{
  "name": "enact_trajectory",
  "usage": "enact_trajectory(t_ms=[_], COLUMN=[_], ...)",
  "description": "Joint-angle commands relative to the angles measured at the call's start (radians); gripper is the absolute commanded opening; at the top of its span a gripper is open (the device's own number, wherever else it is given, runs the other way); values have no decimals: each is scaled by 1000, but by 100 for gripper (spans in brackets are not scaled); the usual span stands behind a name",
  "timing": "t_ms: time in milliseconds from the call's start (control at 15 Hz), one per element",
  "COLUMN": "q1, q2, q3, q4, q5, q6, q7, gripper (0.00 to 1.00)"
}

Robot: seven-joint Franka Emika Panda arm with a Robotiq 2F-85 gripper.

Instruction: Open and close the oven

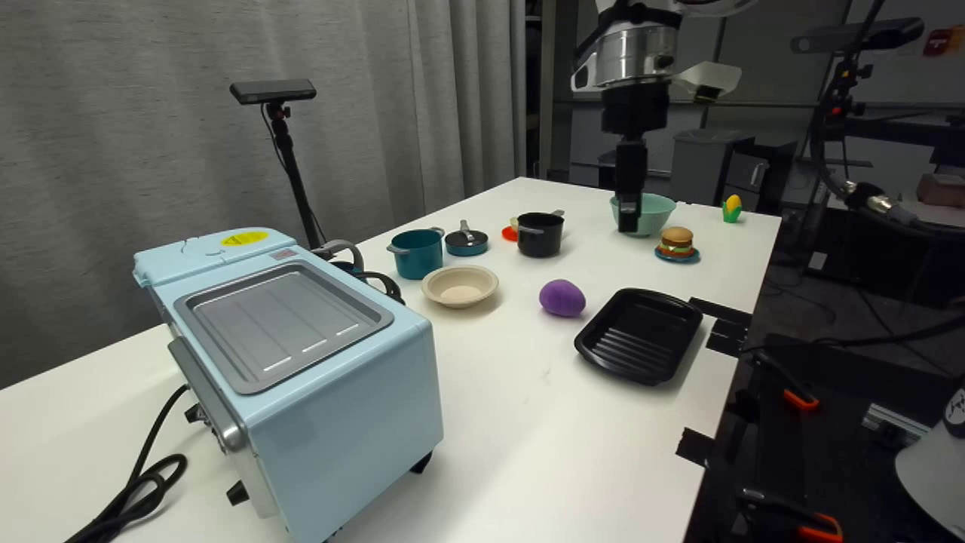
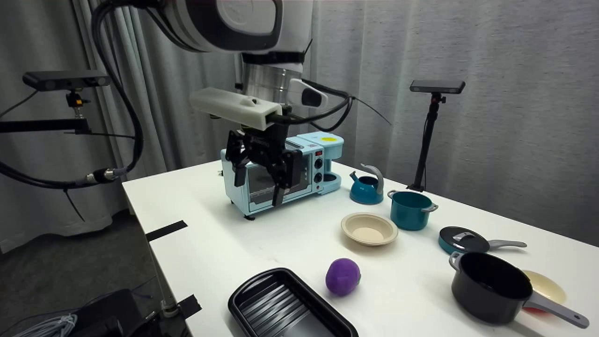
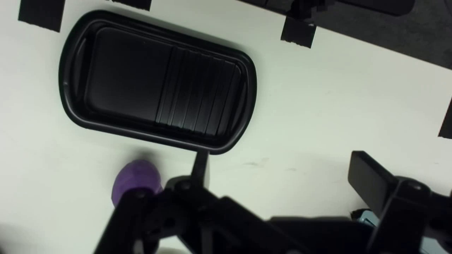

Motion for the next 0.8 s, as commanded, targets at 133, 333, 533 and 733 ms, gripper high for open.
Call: enact_trajectory(t_ms=[133,333,533,733], q1=[8,6,4,1], q2=[166,228,274,302], q3=[44,58,71,79], q4=[203,291,359,395], q5=[15,13,9,13], q6=[-2,-3,-5,-3], q7=[28,20,16,9], gripper=[100,100,100,100])
